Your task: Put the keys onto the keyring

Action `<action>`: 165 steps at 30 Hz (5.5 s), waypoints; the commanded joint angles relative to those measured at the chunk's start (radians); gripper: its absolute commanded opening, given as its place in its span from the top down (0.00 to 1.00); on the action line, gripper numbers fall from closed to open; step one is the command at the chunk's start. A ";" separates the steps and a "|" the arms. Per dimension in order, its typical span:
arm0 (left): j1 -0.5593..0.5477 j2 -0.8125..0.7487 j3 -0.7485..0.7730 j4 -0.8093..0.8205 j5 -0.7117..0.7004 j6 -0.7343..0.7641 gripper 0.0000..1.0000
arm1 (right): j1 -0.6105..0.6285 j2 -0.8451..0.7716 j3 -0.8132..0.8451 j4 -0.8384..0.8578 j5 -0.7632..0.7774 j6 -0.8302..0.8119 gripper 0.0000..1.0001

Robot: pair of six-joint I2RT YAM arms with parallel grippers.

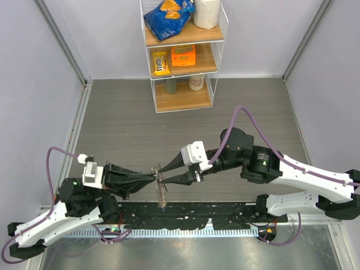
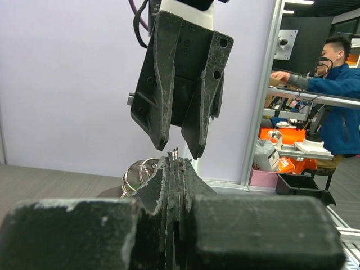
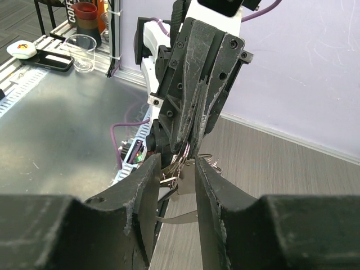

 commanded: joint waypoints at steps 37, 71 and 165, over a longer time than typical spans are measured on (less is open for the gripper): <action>0.001 0.000 0.111 -0.209 0.066 -0.039 0.64 | 0.010 0.036 0.137 -0.164 0.020 0.100 0.95; 0.001 0.181 0.380 -0.760 0.138 -0.038 0.65 | 0.007 0.128 0.175 -0.290 -0.049 0.333 0.95; 0.001 0.108 0.320 -0.693 0.020 0.001 1.00 | -0.001 -0.023 0.017 -0.147 0.124 0.412 0.57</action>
